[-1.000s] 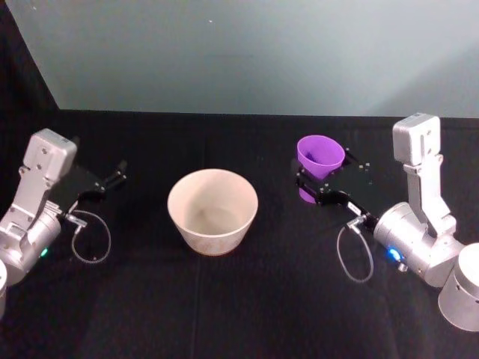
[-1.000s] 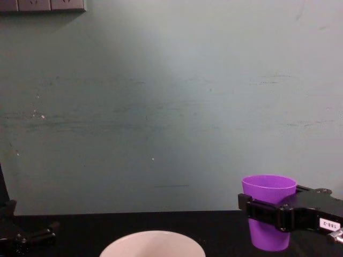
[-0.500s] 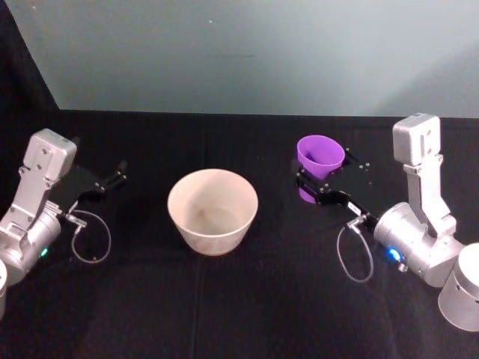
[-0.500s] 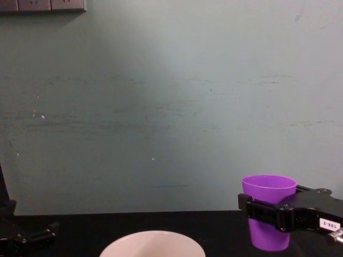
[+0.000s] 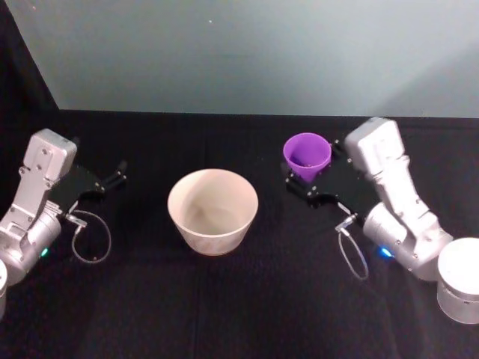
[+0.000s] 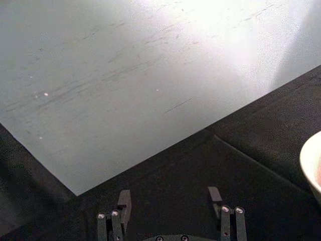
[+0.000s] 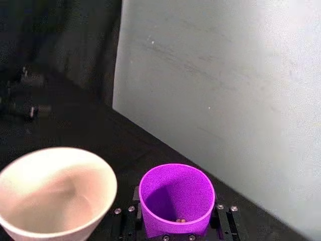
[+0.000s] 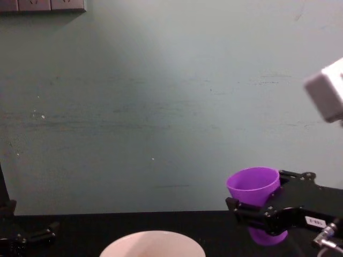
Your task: Pick up the cup and pour the mung beans from the cup into the bowl.
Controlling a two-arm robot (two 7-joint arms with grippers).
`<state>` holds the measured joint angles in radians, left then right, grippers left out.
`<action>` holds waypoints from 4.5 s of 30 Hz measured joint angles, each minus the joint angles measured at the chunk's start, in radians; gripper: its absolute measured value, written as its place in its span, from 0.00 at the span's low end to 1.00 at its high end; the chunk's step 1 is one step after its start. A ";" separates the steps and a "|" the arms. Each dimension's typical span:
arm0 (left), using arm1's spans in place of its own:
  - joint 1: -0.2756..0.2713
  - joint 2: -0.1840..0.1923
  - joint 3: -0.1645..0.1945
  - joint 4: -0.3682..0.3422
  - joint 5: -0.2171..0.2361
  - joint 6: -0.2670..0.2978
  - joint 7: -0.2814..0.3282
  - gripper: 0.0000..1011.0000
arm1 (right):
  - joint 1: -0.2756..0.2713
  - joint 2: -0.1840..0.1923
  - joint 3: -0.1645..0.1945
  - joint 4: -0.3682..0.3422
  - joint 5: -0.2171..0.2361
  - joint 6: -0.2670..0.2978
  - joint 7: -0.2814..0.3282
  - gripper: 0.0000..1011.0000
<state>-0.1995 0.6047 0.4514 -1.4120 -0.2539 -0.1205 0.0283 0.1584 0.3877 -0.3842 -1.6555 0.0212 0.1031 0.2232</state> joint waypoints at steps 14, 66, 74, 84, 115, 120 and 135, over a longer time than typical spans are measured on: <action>0.000 0.000 0.000 0.000 0.000 0.000 0.000 0.99 | 0.070 0.026 -0.125 -0.035 -0.297 0.053 -0.021 0.72; 0.000 0.000 0.000 0.000 0.000 0.000 0.000 0.99 | 0.275 -0.010 -0.459 0.051 -1.095 0.133 0.062 0.72; 0.000 0.000 0.000 0.000 0.000 0.000 0.000 0.99 | 0.281 -0.013 -0.479 0.060 -1.171 0.137 0.068 0.72; 0.000 0.000 0.000 0.000 0.000 0.000 0.000 0.99 | 0.269 -0.023 -0.467 0.062 -1.205 0.130 0.071 0.72; 0.000 0.000 0.000 0.000 0.000 0.000 0.000 0.99 | 0.252 -0.038 -0.443 0.064 -1.260 0.104 0.086 0.72; 0.000 0.000 0.000 0.000 0.000 0.000 0.000 0.99 | 0.251 -0.037 -0.443 0.064 -1.263 0.102 0.088 0.72; 0.000 0.000 0.000 0.000 0.000 0.000 0.000 0.99 | 0.253 -0.037 -0.447 0.064 -1.270 0.098 0.092 0.72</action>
<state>-0.1996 0.6047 0.4514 -1.4120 -0.2539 -0.1206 0.0283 0.4112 0.3505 -0.8315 -1.5918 -1.2488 0.2010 0.3148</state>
